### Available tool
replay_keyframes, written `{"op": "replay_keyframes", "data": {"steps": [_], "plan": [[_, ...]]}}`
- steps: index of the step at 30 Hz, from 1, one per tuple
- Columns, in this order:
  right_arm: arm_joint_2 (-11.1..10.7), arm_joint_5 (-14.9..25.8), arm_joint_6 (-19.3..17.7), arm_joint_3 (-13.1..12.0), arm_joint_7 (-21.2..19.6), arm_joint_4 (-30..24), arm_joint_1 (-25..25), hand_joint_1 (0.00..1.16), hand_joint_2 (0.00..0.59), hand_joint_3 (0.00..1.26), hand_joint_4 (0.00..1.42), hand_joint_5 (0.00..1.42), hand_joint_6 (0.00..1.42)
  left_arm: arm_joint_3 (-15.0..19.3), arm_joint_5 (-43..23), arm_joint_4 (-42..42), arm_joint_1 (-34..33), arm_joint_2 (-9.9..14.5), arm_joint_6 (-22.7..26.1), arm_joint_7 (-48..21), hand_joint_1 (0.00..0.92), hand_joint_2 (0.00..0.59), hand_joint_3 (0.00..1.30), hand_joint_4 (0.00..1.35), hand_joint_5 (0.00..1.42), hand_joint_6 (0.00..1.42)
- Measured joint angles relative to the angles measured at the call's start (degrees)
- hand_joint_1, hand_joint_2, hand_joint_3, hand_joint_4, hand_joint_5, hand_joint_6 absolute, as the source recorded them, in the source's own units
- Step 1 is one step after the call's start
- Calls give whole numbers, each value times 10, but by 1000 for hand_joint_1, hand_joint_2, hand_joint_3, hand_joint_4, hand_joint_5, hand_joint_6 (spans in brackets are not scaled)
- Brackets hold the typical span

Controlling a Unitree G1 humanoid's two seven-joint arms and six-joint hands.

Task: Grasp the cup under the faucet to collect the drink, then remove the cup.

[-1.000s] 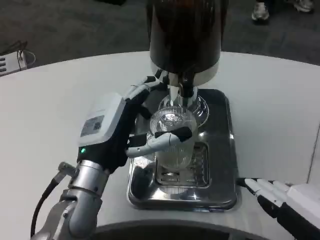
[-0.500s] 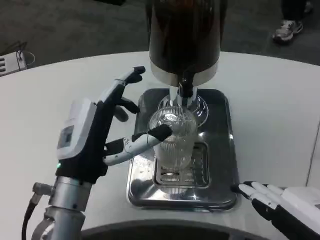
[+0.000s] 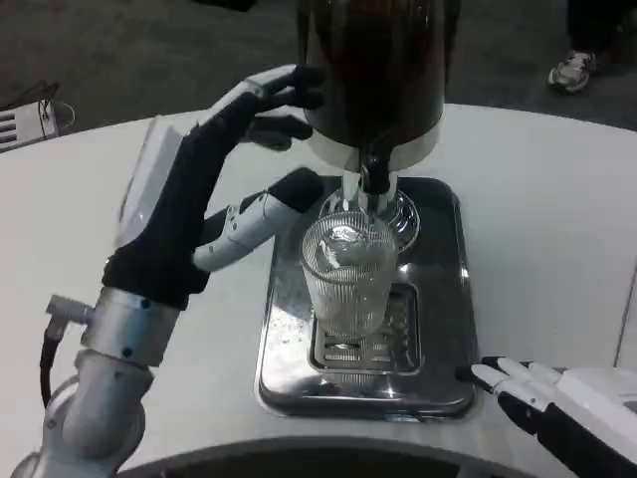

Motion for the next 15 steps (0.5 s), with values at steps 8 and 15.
{"op": "replay_keyframes", "data": {"steps": [8, 15], "plan": [[-4, 0, 8, 5, -1, 0, -1, 544, 473, 64, 0, 0, 0, -6, -60, 13, -56, -2, 34, -116, 0, 69, 301, 274, 370, 396], [-5, -1, 16, 5, -2, 0, 0, 548, 475, 64, 0, 0, 0, -11, -94, 67, -88, -12, 54, -199, 0, 76, 258, 230, 334, 378]]}}
